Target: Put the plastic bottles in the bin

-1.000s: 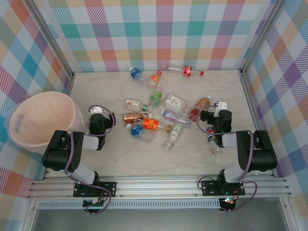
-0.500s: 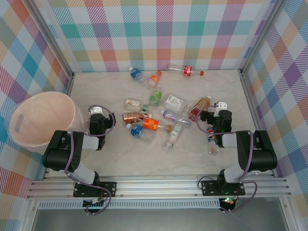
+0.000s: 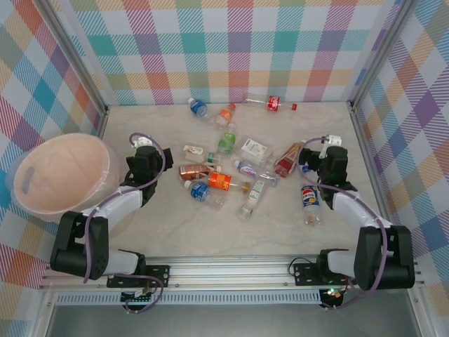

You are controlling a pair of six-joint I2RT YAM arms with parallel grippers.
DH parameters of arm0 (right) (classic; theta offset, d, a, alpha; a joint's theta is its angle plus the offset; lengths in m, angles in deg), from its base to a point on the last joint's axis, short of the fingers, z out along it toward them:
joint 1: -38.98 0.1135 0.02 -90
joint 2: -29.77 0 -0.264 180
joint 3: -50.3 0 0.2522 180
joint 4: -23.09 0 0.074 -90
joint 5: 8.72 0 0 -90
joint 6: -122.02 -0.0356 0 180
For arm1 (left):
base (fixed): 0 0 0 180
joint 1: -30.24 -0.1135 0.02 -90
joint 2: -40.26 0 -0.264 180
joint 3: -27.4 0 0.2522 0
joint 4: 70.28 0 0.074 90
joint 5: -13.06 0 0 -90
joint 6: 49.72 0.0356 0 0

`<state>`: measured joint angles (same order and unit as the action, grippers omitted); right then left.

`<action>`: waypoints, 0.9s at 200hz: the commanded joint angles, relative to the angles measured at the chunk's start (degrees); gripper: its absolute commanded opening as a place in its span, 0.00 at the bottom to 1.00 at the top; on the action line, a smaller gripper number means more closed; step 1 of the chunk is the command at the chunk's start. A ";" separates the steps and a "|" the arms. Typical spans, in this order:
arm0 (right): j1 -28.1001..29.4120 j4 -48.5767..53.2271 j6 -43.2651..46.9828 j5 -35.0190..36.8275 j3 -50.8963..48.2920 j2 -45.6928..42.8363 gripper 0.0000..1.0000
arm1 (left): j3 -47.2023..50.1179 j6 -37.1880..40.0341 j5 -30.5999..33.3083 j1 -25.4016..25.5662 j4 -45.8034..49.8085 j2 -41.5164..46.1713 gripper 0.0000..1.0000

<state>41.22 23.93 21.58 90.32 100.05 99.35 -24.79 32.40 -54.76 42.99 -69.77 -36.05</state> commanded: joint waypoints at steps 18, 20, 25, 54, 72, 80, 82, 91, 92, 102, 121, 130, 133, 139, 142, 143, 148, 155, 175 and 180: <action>-0.10 37.39 -16.38 -0.48 7.44 -3.91 1.00 | -6.85 -14.60 -3.44 5.22 20.61 5.26 1.00; -0.06 38.49 -16.90 -0.75 7.57 -4.16 1.00 | -7.10 -15.14 -4.04 5.50 21.53 5.46 1.00; -0.12 40.86 -17.95 -1.67 7.67 -4.71 1.00 | -7.59 -16.65 -5.37 6.08 23.45 6.09 1.00; -0.11 48.60 -21.55 -4.50 5.74 -7.53 1.00 | -6.32 -27.68 -16.00 8.08 28.46 11.14 1.00; -0.06 50.24 -21.09 -4.05 3.19 -8.67 1.00 | -4.75 -30.57 -22.60 8.16 28.68 14.36 1.00; -0.07 51.16 -20.46 -4.71 2.25 -9.07 1.00 | -3.86 -31.53 -23.66 8.16 28.72 15.93 1.00; -0.03 51.40 -20.38 -4.90 1.96 -9.17 1.00 | -3.63 -31.75 -23.80 8.16 28.72 16.35 1.00; -0.04 52.18 -19.88 -5.43 0.81 -9.74 1.00 | -2.60 -32.24 -24.22 8.16 28.72 18.14 1.00; -0.04 52.20 -19.84 -5.48 0.61 -9.87 1.00 | -2.52 -32.26 -24.30 8.16 28.72 18.31 1.00; 0.02 52.05 -19.69 -6.85 -0.96 -10.48 1.00 | -2.08 -32.56 -23.73 8.16 28.72 19.84 1.00; 0.45 49.20 -20.22 -10.61 -3.03 -10.91 0.99 | -2.74 -32.14 -23.88 8.16 32.04 20.94 1.00; 0.57 48.30 -20.83 -9.63 -3.84 -10.34 0.99 | -2.99 -31.83 -24.90 8.15 32.39 20.97 1.00; 0.63 48.19 -21.10 -9.23 -4.04 -9.97 0.99 | -3.12 -31.78 -25.28 8.16 32.41 21.02 1.00; 0.66 48.11 -21.61 -8.81 -4.03 -9.12 0.99 | -3.06 -31.77 -25.99 8.16 32.42 21.10 1.00; 0.65 48.04 -21.60 -8.93 -4.01 -8.73 0.99 | -2.98 -31.84 -26.30 8.16 32.42 21.11 1.00; 0.70 47.98 -21.58 -8.99 -4.00 -8.53 0.99 | -2.93 -31.84 -26.35 8.21 32.42 21.11 1.00; 0.73 47.58 -21.28 -9.62 -4.07 -7.69 0.99 | -2.75 -32.14 -26.75 8.22 32.38 21.24 1.00; 0.96 47.09 -21.12 -10.21 -4.09 -6.85 0.98 | -2.30 -32.58 -27.18 8.25 32.33 21.44 1.00; 1.67 45.96 -21.50 -9.68 -4.03 -5.04 0.96 | -1.40 -33.15 -29.08 8.20 32.09 21.91 1.00; 1.90 45.81 -21.69 -9.19 -4.00 -4.86 0.96 | -1.42 -33.03 -30.10 8.25 32.15 22.07 1.00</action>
<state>42.12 71.58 1.10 81.64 96.43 93.06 -27.39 0.60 -80.44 50.75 -38.65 -15.50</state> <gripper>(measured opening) 0.965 0.999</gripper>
